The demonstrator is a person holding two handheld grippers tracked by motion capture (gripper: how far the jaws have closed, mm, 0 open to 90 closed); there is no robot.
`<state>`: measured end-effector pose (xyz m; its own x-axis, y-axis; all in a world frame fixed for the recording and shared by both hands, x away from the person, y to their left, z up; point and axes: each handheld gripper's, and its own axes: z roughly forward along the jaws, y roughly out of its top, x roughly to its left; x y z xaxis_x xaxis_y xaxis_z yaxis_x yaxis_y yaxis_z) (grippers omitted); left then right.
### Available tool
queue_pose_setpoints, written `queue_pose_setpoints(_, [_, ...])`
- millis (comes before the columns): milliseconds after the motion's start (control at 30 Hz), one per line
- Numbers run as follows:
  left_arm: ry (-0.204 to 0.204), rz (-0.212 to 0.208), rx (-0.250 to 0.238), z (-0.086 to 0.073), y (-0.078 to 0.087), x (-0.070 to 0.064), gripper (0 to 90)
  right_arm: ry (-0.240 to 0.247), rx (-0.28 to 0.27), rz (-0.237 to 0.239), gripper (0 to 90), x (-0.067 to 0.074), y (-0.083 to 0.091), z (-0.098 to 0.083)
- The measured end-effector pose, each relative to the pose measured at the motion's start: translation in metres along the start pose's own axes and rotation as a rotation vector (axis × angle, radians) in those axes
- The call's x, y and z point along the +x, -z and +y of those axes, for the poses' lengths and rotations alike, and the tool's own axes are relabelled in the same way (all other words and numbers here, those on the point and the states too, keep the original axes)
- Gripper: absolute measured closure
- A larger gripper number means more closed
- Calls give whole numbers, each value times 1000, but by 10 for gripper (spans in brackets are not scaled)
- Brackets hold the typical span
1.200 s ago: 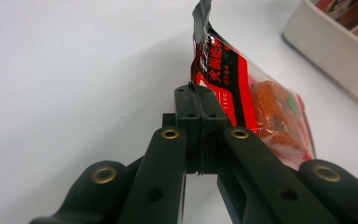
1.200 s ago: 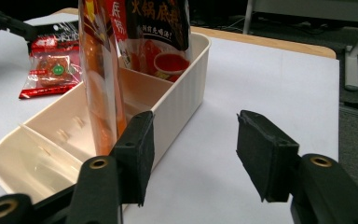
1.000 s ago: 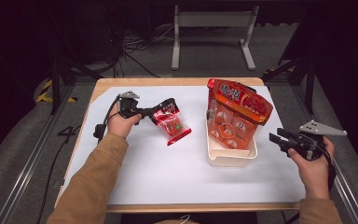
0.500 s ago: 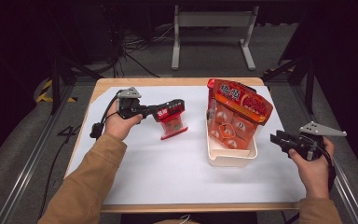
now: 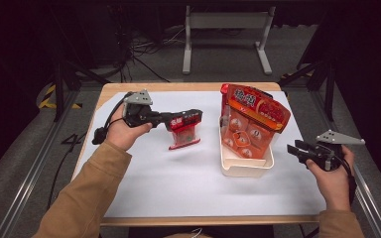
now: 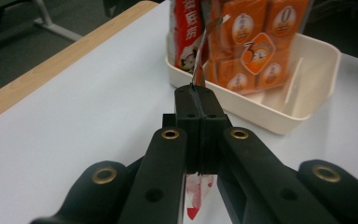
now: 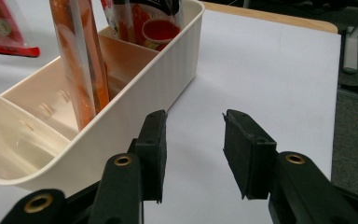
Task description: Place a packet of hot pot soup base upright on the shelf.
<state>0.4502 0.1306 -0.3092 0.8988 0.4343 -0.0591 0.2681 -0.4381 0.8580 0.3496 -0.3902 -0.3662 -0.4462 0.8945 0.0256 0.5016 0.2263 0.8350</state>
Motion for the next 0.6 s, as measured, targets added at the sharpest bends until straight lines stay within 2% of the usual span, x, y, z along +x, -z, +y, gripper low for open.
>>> queue_pose_setpoints(167, [-41,-21,3,11,5,-12,900,-13,29,33,564,-2,-6,-3])
queue_pose_setpoints(333, [-56,-34,-3,17,11,-17,900,-4,39,33,579,-3,-9,-5])
queue_pose_setpoints(467, [-64,-61,-12,23,16,-23,900,-7,39,37,580,-4,-10,-7])
queue_pose_setpoints(600, [-87,-81,-16,30,17,-29,900,1,49,45,550,-5,-14,-9])
